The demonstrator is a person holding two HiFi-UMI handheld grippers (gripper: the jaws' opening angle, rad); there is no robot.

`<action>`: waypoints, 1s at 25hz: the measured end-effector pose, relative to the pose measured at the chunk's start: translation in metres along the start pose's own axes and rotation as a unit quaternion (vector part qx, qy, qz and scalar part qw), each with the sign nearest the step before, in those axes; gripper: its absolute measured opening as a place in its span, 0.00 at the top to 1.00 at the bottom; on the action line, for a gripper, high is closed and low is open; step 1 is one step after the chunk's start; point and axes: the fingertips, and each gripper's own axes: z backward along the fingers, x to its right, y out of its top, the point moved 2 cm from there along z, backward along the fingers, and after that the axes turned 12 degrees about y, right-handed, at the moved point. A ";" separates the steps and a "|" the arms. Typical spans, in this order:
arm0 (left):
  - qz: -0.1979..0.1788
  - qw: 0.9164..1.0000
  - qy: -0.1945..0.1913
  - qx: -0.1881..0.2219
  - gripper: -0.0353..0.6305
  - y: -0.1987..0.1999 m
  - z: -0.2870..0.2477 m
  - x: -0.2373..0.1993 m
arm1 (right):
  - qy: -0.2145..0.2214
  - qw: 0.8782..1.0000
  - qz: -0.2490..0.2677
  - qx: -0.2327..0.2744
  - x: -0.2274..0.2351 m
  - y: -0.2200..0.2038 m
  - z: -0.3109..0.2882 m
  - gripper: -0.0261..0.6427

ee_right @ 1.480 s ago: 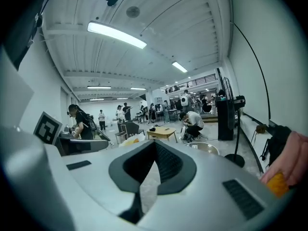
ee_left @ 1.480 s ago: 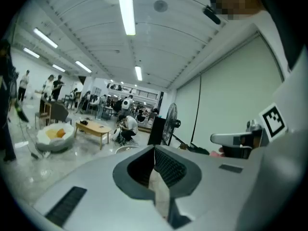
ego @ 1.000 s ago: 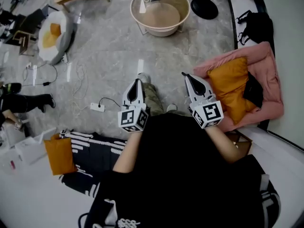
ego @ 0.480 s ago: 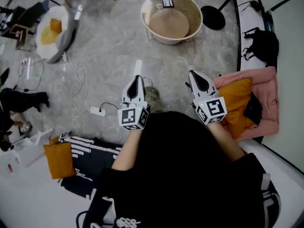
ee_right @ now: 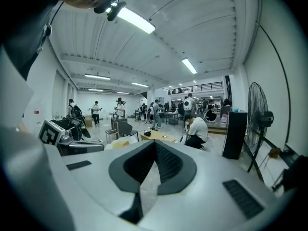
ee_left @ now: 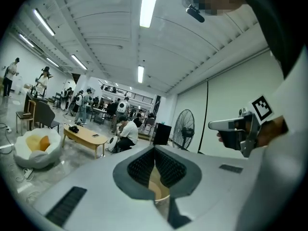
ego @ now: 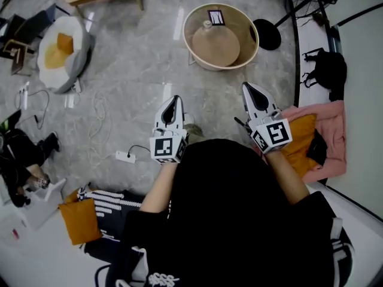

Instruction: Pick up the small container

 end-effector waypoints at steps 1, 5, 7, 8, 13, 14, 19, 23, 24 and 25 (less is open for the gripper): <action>0.007 1.000 -0.005 0.003 0.92 0.002 -0.005 -0.009 | -0.001 1.000 -0.007 -0.003 -0.001 0.000 -0.012 0.94; 0.030 0.999 -0.030 0.022 0.92 0.012 -0.019 -0.030 | -0.002 1.000 -0.017 -0.017 -0.002 -0.002 -0.047 0.94; 0.021 0.999 -0.027 0.024 0.92 0.011 -0.024 -0.041 | -0.002 1.000 -0.016 -0.023 -0.003 -0.002 -0.062 0.94; 0.018 0.999 -0.022 0.023 0.92 0.010 -0.027 -0.048 | -0.002 1.000 -0.016 -0.027 -0.005 -0.002 -0.069 0.94; 0.007 1.000 -0.002 0.012 0.92 0.010 -0.036 -0.065 | 0.008 0.999 -0.014 -0.038 -0.003 0.003 -0.094 0.94; 0.005 1.000 0.004 0.005 0.92 0.009 -0.040 -0.069 | 0.008 0.999 -0.016 -0.037 0.000 0.003 -0.098 0.94; -0.008 1.000 0.025 0.001 0.92 0.014 -0.054 -0.076 | 0.005 0.999 -0.034 -0.032 0.016 -0.001 -0.114 0.94; -0.011 1.000 0.026 0.003 0.92 0.019 -0.067 -0.075 | 0.023 0.999 -0.045 -0.022 0.029 -0.003 -0.130 0.94; -0.015 1.000 0.027 0.002 0.92 0.017 -0.073 -0.075 | 0.024 0.999 -0.045 -0.020 0.036 -0.002 -0.136 0.94; -0.016 0.999 0.030 -0.001 0.92 0.016 -0.080 -0.076 | 0.025 0.999 -0.045 -0.017 0.044 0.000 -0.144 0.94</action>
